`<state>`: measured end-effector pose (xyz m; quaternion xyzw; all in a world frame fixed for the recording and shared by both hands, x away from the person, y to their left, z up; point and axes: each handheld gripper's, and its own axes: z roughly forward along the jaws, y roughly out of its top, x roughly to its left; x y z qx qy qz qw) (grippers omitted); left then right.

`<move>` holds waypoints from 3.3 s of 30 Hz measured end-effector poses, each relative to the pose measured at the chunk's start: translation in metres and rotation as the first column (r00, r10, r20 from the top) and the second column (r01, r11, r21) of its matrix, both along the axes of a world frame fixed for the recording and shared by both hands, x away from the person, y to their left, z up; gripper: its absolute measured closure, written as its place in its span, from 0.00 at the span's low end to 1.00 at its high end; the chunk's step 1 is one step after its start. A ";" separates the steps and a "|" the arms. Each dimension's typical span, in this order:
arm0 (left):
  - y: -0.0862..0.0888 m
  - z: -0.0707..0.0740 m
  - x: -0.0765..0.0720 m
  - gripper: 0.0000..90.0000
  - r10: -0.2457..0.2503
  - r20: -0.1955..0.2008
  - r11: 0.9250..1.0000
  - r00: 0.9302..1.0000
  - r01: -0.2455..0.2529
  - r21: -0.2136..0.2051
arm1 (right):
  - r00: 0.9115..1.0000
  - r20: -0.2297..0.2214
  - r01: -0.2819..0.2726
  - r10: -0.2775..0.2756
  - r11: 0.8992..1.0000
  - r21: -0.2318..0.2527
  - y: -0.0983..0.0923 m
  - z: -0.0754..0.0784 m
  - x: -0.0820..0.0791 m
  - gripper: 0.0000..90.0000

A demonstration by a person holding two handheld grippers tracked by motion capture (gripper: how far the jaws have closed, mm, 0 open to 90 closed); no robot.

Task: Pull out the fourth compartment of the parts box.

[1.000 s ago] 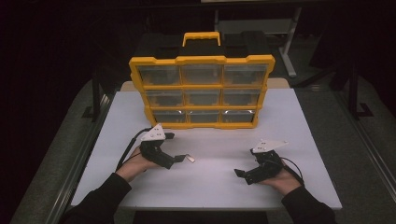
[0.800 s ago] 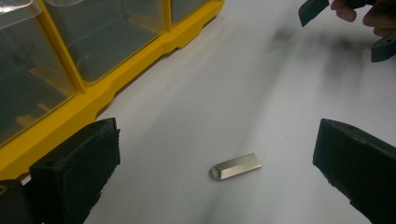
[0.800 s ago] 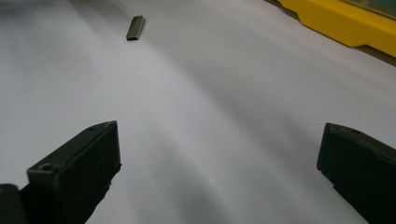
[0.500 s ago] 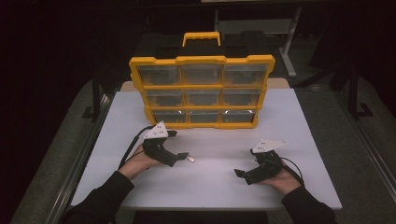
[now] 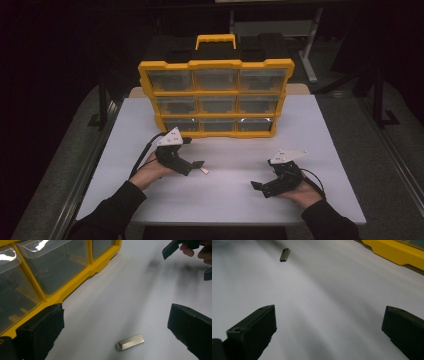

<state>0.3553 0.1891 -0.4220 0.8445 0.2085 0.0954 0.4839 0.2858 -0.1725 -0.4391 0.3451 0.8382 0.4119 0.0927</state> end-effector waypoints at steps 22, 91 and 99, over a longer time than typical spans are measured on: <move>-0.002 0.001 -0.003 0.00 0.012 0.106 0.997 0.994 -0.021 0.080 | 1.000 0.001 -0.001 0.001 1.000 0.001 0.000 0.000 0.000 0.00; 0.002 0.000 -0.019 0.01 -0.020 0.395 0.969 0.919 -0.080 0.235 | 1.000 0.004 0.000 0.000 1.000 -0.003 0.000 0.000 -0.001 0.00; 0.001 -0.001 -0.021 0.01 -0.030 0.426 0.964 0.904 -0.086 0.252 | 1.000 0.003 0.000 0.000 1.000 -0.003 0.000 0.000 -0.001 0.00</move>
